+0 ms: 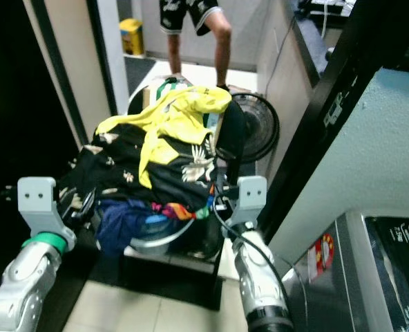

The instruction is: Clothes washing

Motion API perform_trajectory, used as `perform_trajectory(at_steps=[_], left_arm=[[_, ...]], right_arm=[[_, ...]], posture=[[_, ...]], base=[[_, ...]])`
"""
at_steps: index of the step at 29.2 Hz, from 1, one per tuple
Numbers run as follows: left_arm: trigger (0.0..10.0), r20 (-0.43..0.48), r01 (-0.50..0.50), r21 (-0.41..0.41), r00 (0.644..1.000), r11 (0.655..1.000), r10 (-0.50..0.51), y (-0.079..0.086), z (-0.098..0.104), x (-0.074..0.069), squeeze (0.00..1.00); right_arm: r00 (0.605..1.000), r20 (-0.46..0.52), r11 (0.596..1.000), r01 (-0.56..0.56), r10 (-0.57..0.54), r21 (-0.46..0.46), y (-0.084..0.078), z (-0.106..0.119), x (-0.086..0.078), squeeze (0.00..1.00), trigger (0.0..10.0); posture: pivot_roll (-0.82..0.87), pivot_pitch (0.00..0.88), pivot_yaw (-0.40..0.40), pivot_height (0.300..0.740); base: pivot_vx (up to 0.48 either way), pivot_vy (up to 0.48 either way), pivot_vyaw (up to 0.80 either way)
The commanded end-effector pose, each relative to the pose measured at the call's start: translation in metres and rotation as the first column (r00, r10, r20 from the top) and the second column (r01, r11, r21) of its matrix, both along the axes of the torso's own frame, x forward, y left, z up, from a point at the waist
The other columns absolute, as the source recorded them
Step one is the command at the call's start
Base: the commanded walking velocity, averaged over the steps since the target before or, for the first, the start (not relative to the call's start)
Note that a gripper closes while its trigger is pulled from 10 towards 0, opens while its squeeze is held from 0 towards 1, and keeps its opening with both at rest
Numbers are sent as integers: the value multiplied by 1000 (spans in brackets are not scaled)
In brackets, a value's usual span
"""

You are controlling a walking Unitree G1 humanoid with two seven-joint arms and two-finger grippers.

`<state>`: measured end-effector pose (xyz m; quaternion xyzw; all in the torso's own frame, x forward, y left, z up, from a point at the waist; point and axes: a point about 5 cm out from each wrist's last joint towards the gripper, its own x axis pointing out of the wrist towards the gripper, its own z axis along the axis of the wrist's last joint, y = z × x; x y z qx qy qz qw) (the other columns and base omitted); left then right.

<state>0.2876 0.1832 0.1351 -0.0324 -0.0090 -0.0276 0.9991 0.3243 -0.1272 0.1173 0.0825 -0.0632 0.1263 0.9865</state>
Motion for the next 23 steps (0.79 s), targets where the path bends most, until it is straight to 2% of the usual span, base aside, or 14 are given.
perform_trajectory(at_steps=[1,11,15,23], left_arm=[[10000,-11,6,-10,1000,1000,-6,-1,-3,-2,0],[10000,-9,7,-8,1000,1000,-7,0,-2,-1,0],[10000,-11,5,-6,1000,1000,-5,1,-2,-2,0],[10000,-13,5,-5,1000,1000,-5,2,-2,-2,0]], right_arm=[[1000,-16,1000,7,-7,-4,-5,-5,-2,0,10000],[1000,-15,1000,8,-8,3,-4,-5,-1,0,10000],[999,38,1000,-5,4,14,-3,0,-4,0,10000],[1000,20,1000,13,-13,24,-6,-1,-3,0,10000]], posture=[[117,25,37,740],[120,24,39,740],[128,22,37,740],[130,27,38,740]], base=[[304,0,0],[305,0,0],[304,0,0],[303,0,0]])
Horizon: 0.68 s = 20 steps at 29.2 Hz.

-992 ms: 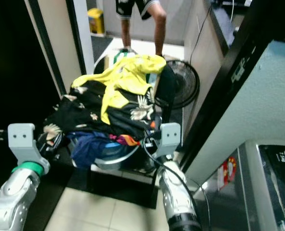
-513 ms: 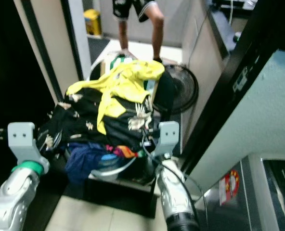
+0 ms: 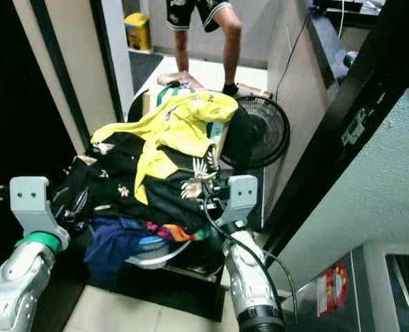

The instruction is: Clothes washing

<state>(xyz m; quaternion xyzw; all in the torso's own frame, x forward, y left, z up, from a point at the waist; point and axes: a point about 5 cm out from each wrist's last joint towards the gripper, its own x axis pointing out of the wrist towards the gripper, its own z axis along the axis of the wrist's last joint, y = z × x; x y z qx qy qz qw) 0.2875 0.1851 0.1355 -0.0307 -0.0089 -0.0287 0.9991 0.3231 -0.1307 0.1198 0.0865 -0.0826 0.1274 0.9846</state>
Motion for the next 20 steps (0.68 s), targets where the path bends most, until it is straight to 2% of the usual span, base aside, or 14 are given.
perform_trajectory(at_steps=[1,7,8,9,13,20], left_arm=[[10000,-13,3,-9,1000,1000,-3,0,-2,-2,0],[10000,-13,13,-14,1000,1000,-13,-2,-2,-3,0],[10000,-14,15,-14,1000,1000,-15,-2,-3,-3,0],[10000,-15,16,-13,1000,1000,-17,-3,-3,-4,0],[10000,-13,18,-11,1000,1000,-18,-3,-3,-4,0],[10000,-9,19,-11,1000,1000,-19,-2,-2,-4,0]], right_arm=[[1000,-26,1000,17,-17,13,-3,-5,-1,0,10000],[996,-86,997,27,-21,69,-4,-9,5,0,10000],[994,-102,997,36,-28,71,-5,-10,7,400,10000],[994,-108,996,39,-30,86,-6,-10,9,1000,10000],[992,-120,993,43,-30,106,-9,-8,19,1000,10000],[992,-128,992,31,-15,121,-8,-5,27,1000,10000]], posture=[[132,27,39,740],[132,30,39,740],[132,36,40,740],[132,36,40,740],[133,38,41,740],[140,44,39,740]], base=[[304,0,0],[89,0,0],[0,0,0],[0,0,0],[0,0,0],[0,0,0]])
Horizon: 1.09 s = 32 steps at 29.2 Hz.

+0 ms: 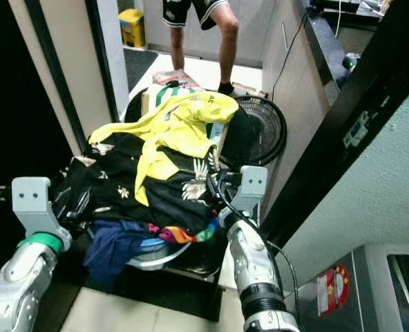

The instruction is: Clothes washing

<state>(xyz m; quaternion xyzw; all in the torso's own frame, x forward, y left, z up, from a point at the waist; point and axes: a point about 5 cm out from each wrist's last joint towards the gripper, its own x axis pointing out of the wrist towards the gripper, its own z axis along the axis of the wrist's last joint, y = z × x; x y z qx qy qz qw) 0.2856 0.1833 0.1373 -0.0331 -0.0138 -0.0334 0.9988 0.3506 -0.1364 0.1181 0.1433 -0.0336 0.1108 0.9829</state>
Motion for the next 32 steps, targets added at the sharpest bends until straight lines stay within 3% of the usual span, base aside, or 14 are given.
perform_trajectory(at_steps=[1,6,11,14,15,18,19,21,23,26,32], left_arm=[[10000,-16,10,-6,1000,1000,-10,0,-3,-3,0],[10000,-15,17,-8,1000,1000,-18,-1,-1,-8,0],[10000,-7,26,-17,1000,1000,-26,-2,2,-13,0],[10000,9,50,-27,999,998,-50,-3,7,-21,0],[10000,10,57,-27,998,998,-57,-4,9,-23,0],[10000,9,62,-25,998,998,-61,-4,10,-25,0],[10000,7,62,-29,998,998,-62,-4,11,-28,0],[10000,7,62,-29,998,998,-62,-4,11,-28,0],[10000,1,79,-29,997,996,-79,-4,15,-39,0],[10000,1,97,-31,995,995,-97,-6,20,-47,0],[10000,9,139,-34,990,990,-138,-13,28,-50,0]], right_arm=[[1000,-7,999,-23,24,29,1,0,3,1000,10000],[993,34,992,-112,110,63,12,12,10,1000,10000],[992,64,990,-118,113,79,16,20,16,1000,10000],[989,108,988,-110,99,107,24,37,24,1000,10000],[989,115,987,-110,96,115,27,40,26,412,10000],[988,117,986,-110,95,124,29,43,27,412,10000],[988,124,985,-107,90,137,31,46,29,0,10000],[988,124,985,-107,90,137,31,46,29,0,10000],[986,148,980,-97,71,175,35,56,34,0,10000],[984,167,978,-93,62,189,39,65,38,0,10000],[977,210,974,-79,34,213,45,87,45,0,10000]], posture=[[145,52,40,740],[152,90,42,740],[164,119,43,740],[174,157,45,740],[179,173,46,740],[182,181,47,740],[189,204,51,740],[189,204,51,740],[215,277,57,740],[223,300,59,740],[225,344,75,740]], base=[[0,0,0],[0,0,0],[0,0,0],[0,0,0],[0,0,0],[0,0,0],[0,0,0],[0,0,0],[0,0,0],[0,0,0],[0,0,0]])
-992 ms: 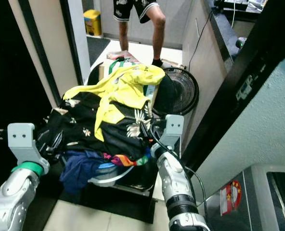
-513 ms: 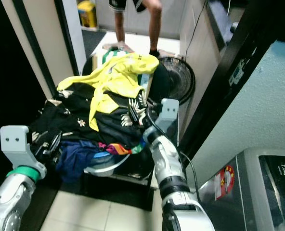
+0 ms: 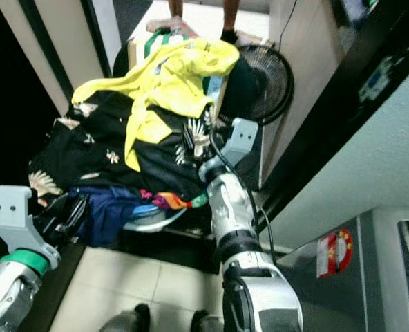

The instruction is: Clothes washing

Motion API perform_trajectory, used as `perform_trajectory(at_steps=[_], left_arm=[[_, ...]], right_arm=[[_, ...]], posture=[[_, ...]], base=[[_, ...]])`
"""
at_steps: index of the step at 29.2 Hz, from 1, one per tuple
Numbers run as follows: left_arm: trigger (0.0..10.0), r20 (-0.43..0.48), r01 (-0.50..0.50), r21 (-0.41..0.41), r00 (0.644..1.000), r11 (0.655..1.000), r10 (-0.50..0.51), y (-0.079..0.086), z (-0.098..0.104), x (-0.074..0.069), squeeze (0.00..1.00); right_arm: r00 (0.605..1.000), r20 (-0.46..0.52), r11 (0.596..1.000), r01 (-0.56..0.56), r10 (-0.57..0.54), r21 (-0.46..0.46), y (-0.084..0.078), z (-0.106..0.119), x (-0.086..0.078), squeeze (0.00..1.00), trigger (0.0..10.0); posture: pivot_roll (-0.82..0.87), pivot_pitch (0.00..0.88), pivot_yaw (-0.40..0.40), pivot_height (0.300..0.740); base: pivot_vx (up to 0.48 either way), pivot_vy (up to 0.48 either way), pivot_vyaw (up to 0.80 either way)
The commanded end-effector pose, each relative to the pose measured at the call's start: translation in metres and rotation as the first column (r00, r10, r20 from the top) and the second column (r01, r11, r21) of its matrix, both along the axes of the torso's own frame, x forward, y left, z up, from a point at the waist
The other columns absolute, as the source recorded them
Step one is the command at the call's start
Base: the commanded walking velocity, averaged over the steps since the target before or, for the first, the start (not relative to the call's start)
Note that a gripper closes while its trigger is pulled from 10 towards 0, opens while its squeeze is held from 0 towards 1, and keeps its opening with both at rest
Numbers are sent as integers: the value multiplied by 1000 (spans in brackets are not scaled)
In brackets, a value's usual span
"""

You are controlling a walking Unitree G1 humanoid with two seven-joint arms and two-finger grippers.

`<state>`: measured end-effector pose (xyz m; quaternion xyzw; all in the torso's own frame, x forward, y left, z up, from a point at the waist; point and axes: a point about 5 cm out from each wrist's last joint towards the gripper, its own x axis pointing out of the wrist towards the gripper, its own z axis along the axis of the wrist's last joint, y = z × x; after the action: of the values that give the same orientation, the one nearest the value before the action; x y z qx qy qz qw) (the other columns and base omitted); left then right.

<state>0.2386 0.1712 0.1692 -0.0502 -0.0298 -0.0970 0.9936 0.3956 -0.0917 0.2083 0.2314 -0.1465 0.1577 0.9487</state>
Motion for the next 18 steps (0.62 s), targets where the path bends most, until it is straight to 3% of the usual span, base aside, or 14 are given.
perform_trajectory(at_steps=[1,13,18], left_arm=[[10000,-28,15,-6,999,1000,-15,-2,-2,-4,0],[10000,-38,30,-32,999,999,-31,-10,8,-8,0],[10000,-38,33,-36,999,999,-34,-10,10,-8,0]], right_arm=[[1000,0,999,20,-20,38,2,5,2,0,10000],[995,75,978,55,-72,203,5,49,10,0,10000],[993,93,972,49,-73,231,7,58,11,0,10000]], posture=[[223,349,80,740],[232,372,95,740],[232,375,99,740]], base=[[0,0,0],[0,0,0],[0,0,0]])
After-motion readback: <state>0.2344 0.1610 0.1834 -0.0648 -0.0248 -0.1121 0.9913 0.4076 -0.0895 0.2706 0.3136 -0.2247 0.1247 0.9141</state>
